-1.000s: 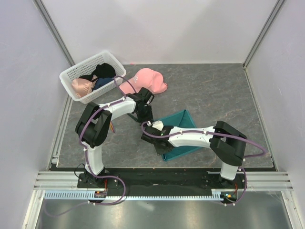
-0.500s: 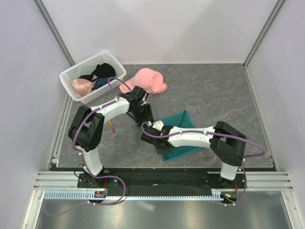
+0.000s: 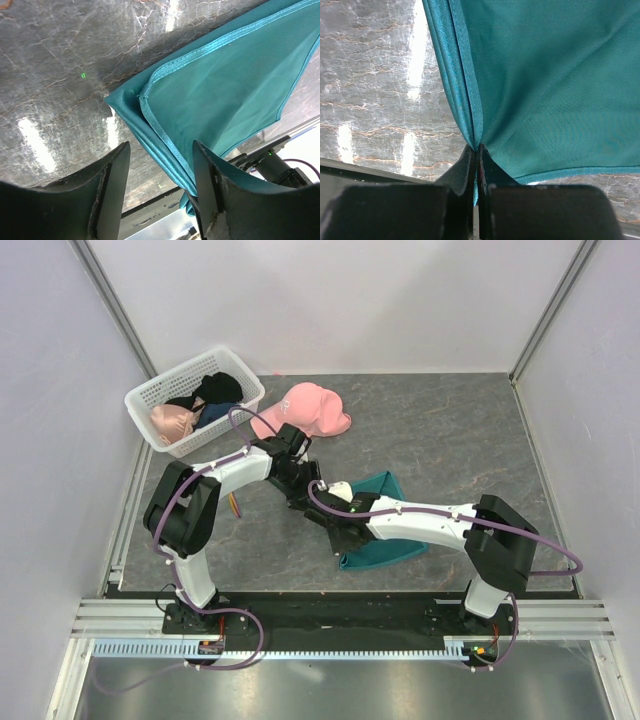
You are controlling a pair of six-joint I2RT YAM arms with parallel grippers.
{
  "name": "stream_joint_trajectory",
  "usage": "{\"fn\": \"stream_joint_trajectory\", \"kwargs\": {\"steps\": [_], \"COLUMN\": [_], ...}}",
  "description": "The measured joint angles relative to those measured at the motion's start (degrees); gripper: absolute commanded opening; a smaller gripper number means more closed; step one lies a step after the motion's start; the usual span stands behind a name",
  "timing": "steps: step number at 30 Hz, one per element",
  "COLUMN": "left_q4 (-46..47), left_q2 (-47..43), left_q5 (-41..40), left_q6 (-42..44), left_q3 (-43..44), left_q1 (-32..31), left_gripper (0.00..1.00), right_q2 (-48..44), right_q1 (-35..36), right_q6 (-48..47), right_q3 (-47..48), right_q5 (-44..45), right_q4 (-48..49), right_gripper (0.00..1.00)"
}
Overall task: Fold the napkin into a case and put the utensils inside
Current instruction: Pick up the upper triangle-folded napkin from the center of the board, then turn over the upper triangle folded napkin at the center of the board.
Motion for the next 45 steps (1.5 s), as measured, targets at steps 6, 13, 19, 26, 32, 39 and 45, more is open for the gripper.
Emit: {"fn": "stream_joint_trajectory", "kwargs": {"steps": [6, 13, 19, 26, 32, 39, 45], "left_q4": [0.04, 0.07, 0.17, 0.72, -1.40, -13.42, -19.39], "left_q2": [1.14, 2.12, 2.12, -0.59, -12.02, -25.55, -30.56], "left_q5": [-0.81, -1.25, -2.43, -2.34, -0.46, -3.74, -11.04], "left_q6": [-0.13, -0.15, -0.13, 0.02, 0.04, 0.17, -3.23], "left_q3": [0.00, -0.02, 0.02, 0.07, -0.07, 4.66, 10.43], "left_q1": [-0.04, -0.04, -0.04, -0.04, 2.97, 12.41, 10.16], "left_gripper": [0.43, 0.36, 0.02, 0.02, 0.02, 0.02, 0.02], "right_q2": [0.00, -0.07, -0.09, -0.11, 1.51, 7.67, -0.85], "right_q1": [-0.07, -0.39, -0.44, -0.31, 2.75, 3.82, 1.49], "right_q6": [0.04, 0.15, 0.07, -1.49, -4.00, -10.10, -10.43], "right_q3": [0.00, 0.00, 0.00, 1.86, 13.55, 31.58, 20.13], "right_q5": [-0.42, -0.83, -1.27, -3.63, -7.48, -14.38, -25.66], "right_q4": [0.15, 0.15, 0.24, -0.76, -2.29, -0.20, 19.21], "right_gripper": [0.00, 0.00, 0.00, 0.00, 0.00, 0.00, 0.00]}}
